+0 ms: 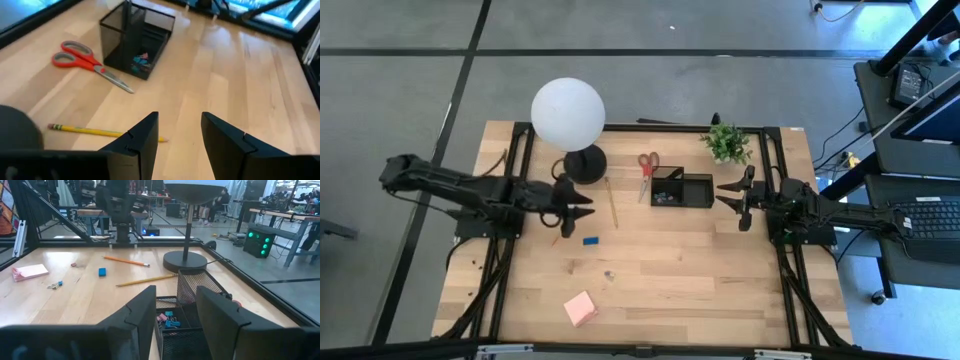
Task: Pick and place office supplies into organizer
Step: Put the gold clip binder into the black desk organizer
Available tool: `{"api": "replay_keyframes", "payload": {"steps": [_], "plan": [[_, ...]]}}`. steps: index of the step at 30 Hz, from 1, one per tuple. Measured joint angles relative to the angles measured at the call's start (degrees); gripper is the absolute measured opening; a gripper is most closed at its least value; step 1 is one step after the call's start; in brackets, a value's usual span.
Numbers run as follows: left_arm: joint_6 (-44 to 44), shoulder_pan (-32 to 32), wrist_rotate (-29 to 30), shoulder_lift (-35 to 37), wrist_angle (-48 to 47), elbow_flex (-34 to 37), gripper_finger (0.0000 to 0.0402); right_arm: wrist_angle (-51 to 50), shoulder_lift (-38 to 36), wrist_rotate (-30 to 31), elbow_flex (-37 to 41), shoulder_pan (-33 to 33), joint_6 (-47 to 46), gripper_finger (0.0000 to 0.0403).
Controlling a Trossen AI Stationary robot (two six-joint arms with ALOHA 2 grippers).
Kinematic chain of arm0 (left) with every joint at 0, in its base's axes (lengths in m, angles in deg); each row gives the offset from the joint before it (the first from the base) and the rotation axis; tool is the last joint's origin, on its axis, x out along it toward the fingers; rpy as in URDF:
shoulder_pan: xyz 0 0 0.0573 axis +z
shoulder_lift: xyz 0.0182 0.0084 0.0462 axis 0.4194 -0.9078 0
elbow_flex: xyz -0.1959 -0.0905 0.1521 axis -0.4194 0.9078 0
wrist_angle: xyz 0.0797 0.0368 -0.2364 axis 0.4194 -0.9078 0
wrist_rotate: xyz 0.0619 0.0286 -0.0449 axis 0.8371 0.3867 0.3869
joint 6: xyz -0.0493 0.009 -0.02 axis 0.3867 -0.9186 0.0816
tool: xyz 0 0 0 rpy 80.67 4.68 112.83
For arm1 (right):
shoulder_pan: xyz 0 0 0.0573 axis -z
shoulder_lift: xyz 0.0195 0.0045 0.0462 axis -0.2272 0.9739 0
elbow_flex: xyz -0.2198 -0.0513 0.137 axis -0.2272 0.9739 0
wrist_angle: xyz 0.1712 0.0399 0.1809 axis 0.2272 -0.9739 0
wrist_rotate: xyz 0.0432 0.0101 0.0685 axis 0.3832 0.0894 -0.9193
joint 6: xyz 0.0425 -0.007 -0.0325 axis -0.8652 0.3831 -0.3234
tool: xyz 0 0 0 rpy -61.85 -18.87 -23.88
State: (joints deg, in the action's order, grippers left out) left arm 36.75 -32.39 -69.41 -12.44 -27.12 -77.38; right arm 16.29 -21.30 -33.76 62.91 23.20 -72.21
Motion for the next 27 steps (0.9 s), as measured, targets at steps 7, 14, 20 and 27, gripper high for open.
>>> {"api": "replay_keyframes", "payload": {"steps": [7,14,20,27], "plan": [[3.13,-6.41,1.27,-12.99,-0.47,-9.26,0.0144,0.00,0.00,-0.15,-0.01,0.00,-0.11,0.0145],[19.92,-10.24,1.40,-26.56,-13.39,-22.21,0.0144,-0.02,0.00,-0.17,-0.02,-0.01,-3.20,0.0145],[37.94,-12.34,-0.52,-39.32,-30.42,-35.70,0.0143,-0.02,0.00,-0.17,-0.02,-0.02,-3.07,0.0145],[49.05,-13.56,-9.14,-52.87,-42.42,-48.38,0.0144,-0.02,0.00,-0.17,-0.02,-0.02,-3.07,0.0145]]}}
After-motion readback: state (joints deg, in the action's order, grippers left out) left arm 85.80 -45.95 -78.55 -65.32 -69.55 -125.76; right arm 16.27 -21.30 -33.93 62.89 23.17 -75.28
